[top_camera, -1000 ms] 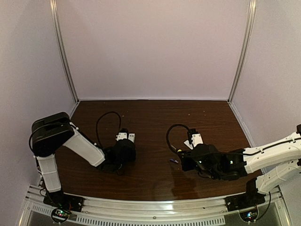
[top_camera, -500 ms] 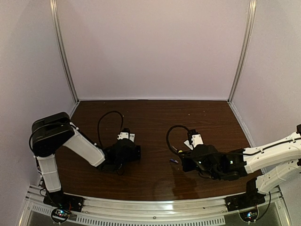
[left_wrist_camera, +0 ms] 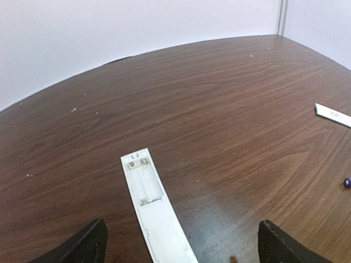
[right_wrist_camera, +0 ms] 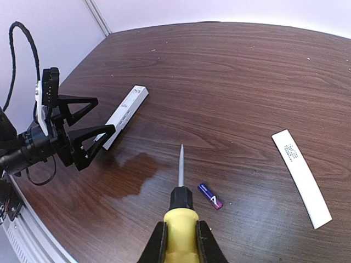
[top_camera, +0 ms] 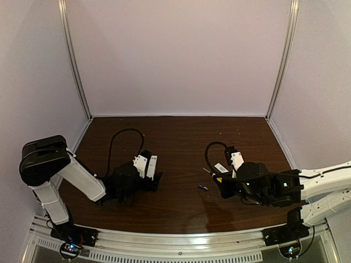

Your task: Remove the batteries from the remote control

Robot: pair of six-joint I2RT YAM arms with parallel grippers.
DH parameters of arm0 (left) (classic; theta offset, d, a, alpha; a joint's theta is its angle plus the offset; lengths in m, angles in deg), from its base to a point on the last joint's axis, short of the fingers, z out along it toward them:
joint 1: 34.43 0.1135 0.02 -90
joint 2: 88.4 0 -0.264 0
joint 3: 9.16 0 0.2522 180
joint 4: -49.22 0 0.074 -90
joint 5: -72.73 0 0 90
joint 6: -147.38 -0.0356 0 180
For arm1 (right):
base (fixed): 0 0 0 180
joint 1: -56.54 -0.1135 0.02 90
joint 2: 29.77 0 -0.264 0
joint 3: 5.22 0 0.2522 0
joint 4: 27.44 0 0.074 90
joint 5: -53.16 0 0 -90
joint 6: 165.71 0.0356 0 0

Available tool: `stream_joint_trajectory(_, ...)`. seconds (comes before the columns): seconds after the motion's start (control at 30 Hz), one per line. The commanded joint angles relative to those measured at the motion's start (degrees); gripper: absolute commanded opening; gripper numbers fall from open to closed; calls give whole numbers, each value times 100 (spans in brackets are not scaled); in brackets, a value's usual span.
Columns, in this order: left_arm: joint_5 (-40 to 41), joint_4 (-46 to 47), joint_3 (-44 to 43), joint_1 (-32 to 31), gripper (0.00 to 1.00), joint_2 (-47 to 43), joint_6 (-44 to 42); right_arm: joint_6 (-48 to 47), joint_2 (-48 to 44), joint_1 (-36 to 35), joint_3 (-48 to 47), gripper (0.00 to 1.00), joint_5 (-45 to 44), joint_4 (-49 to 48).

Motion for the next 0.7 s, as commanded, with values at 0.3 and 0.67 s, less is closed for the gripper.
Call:
stream_joint_trajectory(0.3,-2261,2519,1249,-281,95,-445,-2793,-398,-270,4,95,2,1251,240)
stream_joint_trajectory(0.67,-4258,2692,1490,-409,90,-530,-3299,-584,318,5,-53,1,1956,-63)
